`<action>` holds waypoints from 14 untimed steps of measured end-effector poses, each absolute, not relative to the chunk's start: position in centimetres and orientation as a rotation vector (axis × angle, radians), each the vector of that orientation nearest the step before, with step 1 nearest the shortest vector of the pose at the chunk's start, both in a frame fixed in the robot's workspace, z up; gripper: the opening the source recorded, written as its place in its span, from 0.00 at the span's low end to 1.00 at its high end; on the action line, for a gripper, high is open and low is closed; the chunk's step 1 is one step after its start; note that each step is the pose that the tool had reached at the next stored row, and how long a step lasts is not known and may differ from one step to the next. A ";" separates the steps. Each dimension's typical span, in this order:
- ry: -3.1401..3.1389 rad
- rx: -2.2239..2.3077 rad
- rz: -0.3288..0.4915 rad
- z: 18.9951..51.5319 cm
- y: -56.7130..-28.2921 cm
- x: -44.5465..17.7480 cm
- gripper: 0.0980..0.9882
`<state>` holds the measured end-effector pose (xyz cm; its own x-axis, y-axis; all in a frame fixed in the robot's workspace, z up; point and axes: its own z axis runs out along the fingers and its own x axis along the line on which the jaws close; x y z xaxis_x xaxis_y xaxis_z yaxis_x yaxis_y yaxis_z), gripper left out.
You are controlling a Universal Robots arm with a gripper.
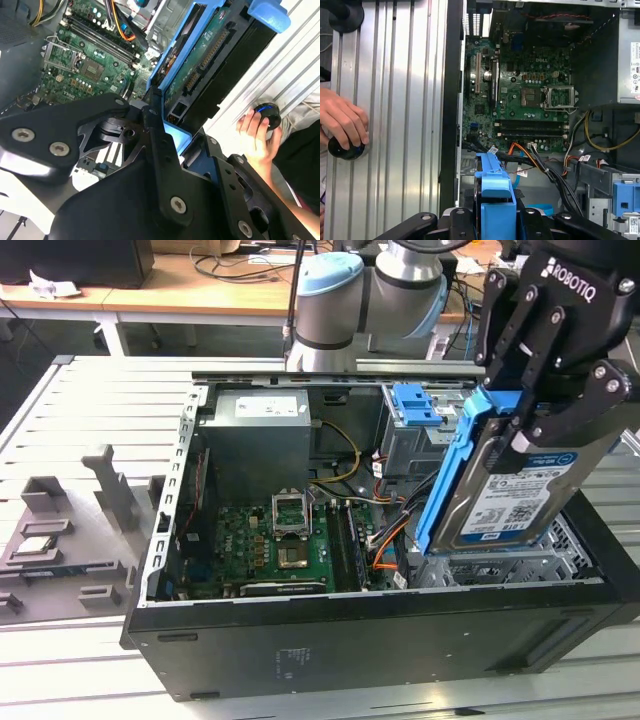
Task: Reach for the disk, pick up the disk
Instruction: 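Pick up the disk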
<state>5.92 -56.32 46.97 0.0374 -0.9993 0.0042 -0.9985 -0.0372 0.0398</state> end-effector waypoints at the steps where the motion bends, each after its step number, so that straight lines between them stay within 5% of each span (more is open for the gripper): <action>1: -2.157 2.240 -0.038 47.0 -56.3 6.4 0.30; 14: -2.157 2.239 -0.040 46.4 -56.3 9.5 0.30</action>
